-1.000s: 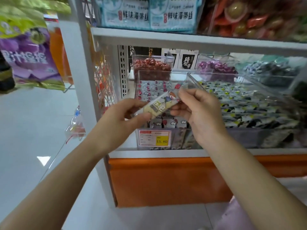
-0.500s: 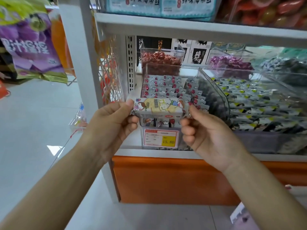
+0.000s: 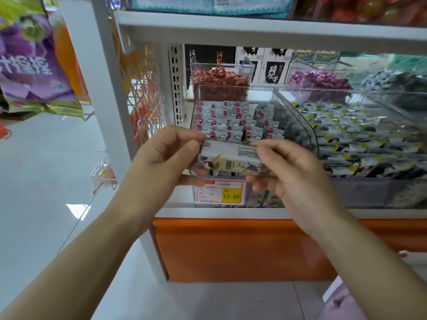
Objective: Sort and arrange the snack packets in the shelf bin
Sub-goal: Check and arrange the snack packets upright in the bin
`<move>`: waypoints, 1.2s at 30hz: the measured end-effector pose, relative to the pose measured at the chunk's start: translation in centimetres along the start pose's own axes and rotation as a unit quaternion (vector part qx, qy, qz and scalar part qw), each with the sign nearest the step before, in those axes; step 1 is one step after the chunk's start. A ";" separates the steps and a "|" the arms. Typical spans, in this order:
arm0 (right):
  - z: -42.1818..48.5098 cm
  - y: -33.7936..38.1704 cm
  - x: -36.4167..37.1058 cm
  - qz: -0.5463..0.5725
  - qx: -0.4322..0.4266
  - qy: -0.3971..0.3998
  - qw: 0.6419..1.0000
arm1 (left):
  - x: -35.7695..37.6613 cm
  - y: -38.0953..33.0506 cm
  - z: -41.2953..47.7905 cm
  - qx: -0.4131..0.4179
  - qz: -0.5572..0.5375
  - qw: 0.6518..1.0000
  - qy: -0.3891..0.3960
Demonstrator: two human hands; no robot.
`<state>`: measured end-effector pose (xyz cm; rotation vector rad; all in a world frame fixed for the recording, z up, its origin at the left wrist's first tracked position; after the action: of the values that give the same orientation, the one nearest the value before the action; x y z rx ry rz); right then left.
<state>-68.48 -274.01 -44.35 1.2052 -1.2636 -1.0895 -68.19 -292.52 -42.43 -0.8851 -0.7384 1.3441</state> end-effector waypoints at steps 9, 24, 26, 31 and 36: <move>-0.6 1.5 0.6 -0.096 -0.094 0.003 0.991 | 0.3 -0.2 0.1 0.003 0.030 0.998 0.054; -1.0 2.8 0.6 -0.164 -0.165 -0.044 0.972 | 1.0 0.2 -0.1 -0.010 0.039 0.997 0.068; -1.0 2.9 0.3 -0.172 -0.170 -0.069 0.968 | 1.3 -0.2 -0.1 0.007 0.083 0.994 0.077; -1.2 3.1 0.7 -0.196 -0.189 -0.070 0.960 | 1.1 -0.6 0.1 0.020 0.160 0.985 0.067; -1.3 3.0 1.3 -0.204 -0.182 -0.041 0.961 | 0.4 -0.8 0.7 0.003 0.157 0.984 0.083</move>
<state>-67.30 -274.98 -41.15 1.1668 -0.8367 -1.6083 -68.33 -292.07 -41.38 -1.1291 -0.4784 1.5247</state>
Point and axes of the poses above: each hand's wrist, its own z-axis towards the middle knuckle, its own x-axis out of the palm, y = z × x, the point moved 8 cm from there along z, towards the middle knuckle, and after that the axes turned 15 degrees about x, right-handed, at the moved point
